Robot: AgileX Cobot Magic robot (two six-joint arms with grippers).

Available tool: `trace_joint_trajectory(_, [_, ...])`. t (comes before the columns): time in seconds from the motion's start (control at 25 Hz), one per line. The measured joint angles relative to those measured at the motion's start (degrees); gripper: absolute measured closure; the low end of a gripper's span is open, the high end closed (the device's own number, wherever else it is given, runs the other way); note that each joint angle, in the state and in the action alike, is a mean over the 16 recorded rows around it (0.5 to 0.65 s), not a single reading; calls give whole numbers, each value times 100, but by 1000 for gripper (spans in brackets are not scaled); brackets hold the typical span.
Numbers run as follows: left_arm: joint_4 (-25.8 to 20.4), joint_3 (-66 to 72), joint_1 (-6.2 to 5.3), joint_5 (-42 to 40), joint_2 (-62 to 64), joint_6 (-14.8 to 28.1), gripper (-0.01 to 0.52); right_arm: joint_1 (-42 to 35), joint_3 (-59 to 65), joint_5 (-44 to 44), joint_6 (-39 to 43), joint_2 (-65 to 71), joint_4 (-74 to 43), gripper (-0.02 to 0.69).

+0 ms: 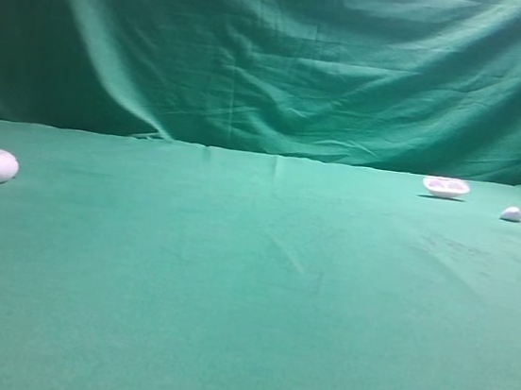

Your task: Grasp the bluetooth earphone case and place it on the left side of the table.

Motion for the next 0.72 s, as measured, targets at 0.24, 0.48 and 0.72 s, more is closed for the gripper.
trace_joint_trajectory(0.24, [0, 0, 0, 0, 0, 0, 514, 0, 2, 70, -22, -1, 0, 665])
trace_joint_trajectory(0.48, [0, 0, 0, 0, 0, 0, 514, 0, 2, 70, -29, -1, 0, 665])
trace_joint_trajectory(0.72, [0, 0, 0, 0, 0, 0, 514, 0, 2, 70, -29, -1, 0, 665])
